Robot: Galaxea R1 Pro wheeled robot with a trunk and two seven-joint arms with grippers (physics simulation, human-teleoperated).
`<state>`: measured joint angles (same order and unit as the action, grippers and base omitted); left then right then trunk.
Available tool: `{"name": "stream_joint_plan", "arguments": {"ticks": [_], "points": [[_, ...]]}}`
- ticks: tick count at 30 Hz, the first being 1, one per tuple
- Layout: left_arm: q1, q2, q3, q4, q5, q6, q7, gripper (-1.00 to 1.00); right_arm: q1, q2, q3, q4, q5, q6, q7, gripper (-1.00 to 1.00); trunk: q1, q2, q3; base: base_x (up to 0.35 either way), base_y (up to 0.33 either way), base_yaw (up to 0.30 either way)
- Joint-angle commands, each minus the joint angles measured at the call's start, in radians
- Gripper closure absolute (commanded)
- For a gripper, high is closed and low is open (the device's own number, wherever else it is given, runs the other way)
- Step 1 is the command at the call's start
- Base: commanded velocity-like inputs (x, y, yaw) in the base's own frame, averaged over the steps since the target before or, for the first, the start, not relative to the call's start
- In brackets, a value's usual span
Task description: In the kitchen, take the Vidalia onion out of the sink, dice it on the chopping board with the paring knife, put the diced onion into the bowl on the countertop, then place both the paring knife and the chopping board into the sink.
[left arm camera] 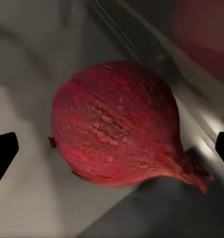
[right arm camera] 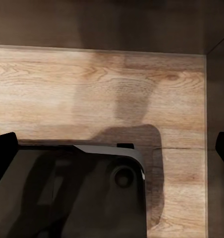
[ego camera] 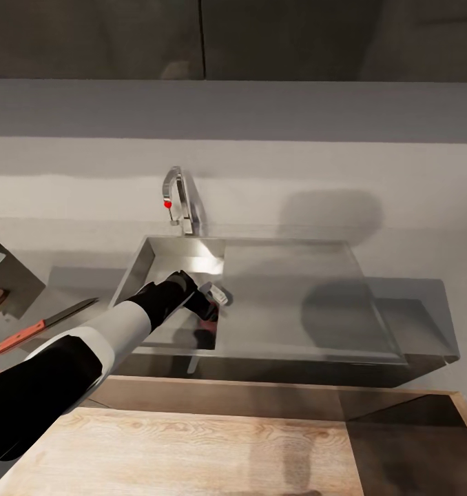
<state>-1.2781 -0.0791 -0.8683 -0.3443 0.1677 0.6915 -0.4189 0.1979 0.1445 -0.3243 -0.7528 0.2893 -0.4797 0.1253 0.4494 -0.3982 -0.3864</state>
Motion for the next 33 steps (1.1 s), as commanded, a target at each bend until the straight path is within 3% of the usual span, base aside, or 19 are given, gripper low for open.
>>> {"name": "stream_joint_plan", "arguments": {"ticks": [1,33], "points": [[-0.001,0.001,-0.007,0.000,0.010,0.005,0.002,-1.00,0.000,0.002,-0.007,-0.002,0.004,-0.002,0.010,-1.00,0.001,-0.002,-0.002,0.000,0.000,0.000],[-0.001,0.004,-0.009,-0.001,0.009,0.005,0.003,-1.00,0.000,0.003,-0.005,-0.002,0.004,-0.002,0.010,-1.00,0.001,-0.002,-0.025,0.015,0.005,0.000]]}}
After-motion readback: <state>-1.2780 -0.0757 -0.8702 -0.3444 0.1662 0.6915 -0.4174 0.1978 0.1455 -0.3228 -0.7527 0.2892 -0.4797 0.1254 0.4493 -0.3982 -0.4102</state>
